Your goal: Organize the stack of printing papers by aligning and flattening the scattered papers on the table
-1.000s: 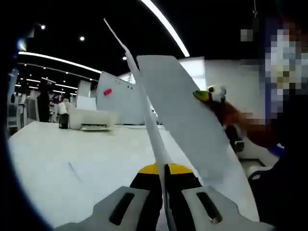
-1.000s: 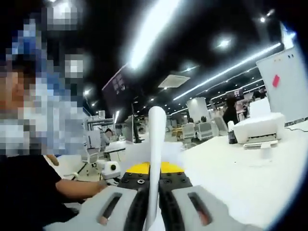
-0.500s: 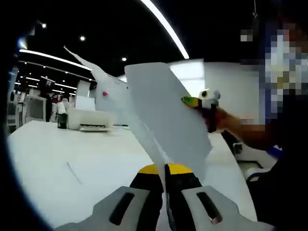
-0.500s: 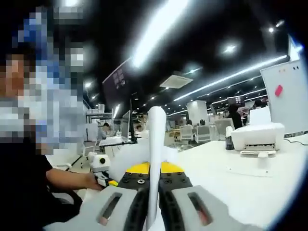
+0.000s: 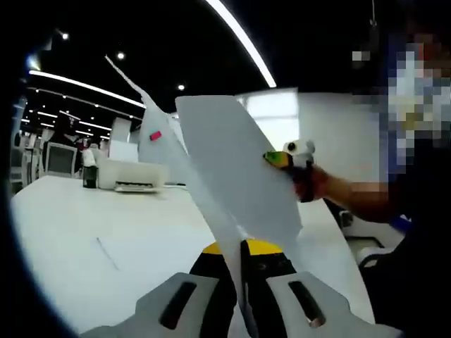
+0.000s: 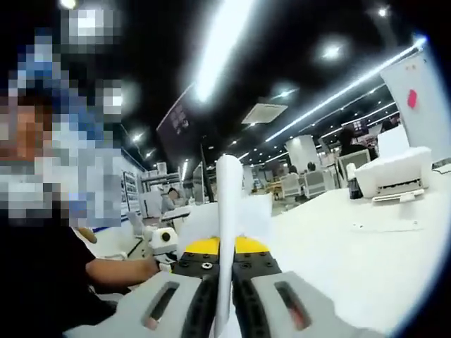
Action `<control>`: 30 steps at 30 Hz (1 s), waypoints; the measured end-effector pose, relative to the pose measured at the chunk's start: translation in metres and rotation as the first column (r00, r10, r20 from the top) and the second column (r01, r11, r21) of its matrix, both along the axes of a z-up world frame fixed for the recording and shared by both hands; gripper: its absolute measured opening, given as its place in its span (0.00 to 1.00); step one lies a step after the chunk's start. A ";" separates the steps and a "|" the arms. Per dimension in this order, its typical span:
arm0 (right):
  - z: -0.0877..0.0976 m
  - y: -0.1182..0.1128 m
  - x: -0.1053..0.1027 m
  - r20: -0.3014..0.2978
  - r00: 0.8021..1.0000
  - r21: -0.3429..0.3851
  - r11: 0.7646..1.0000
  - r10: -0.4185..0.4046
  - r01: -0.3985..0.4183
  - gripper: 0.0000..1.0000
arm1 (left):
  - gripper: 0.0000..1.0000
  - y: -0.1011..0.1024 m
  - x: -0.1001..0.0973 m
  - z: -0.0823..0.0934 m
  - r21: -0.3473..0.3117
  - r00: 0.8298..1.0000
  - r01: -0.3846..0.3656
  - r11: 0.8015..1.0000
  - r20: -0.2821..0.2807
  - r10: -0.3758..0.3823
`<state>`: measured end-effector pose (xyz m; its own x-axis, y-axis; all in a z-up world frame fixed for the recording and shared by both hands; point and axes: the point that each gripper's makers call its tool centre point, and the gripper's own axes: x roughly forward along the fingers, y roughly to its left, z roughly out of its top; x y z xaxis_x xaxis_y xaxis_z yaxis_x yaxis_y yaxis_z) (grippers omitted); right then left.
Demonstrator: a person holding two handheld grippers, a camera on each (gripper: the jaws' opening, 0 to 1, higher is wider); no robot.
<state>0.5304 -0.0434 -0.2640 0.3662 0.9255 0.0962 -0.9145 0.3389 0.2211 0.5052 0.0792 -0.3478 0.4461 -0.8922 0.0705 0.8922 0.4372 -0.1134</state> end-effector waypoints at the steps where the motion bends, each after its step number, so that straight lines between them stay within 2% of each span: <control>1: -0.002 0.002 -0.001 0.007 1.000 -0.009 1.000 -0.001 0.001 0.00 | 0.07 0.000 0.000 0.000 -0.001 1.000 0.001 1.000 -0.001 -0.001; 10: -0.001 0.015 -0.004 0.046 0.999 0.002 1.000 0.004 -0.004 0.00 | 0.07 0.001 -0.003 0.005 -0.037 1.000 0.024 0.999 -0.014 -0.025; 18: 0.005 0.005 0.004 0.083 0.992 -0.022 0.995 -0.095 0.097 0.00 | 0.07 0.005 -0.007 0.015 -0.132 0.996 0.066 0.989 -0.056 -0.073; 21: 0.006 0.008 0.004 0.096 0.988 -0.035 0.992 -0.121 0.125 0.00 | 0.08 0.005 -0.008 0.018 -0.156 0.994 0.073 0.985 -0.063 -0.084; 30: 0.002 0.022 0.001 0.066 0.983 -0.046 0.983 -0.174 0.177 0.00 | 0.12 0.001 -0.015 0.022 -0.197 0.988 0.107 0.975 -0.085 -0.126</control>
<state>0.5310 -0.0216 -0.2624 0.5181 0.8517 0.0781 -0.8512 0.5046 0.1442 0.4905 0.0807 -0.3258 0.3530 -0.9125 0.2067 0.9165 0.2929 -0.2724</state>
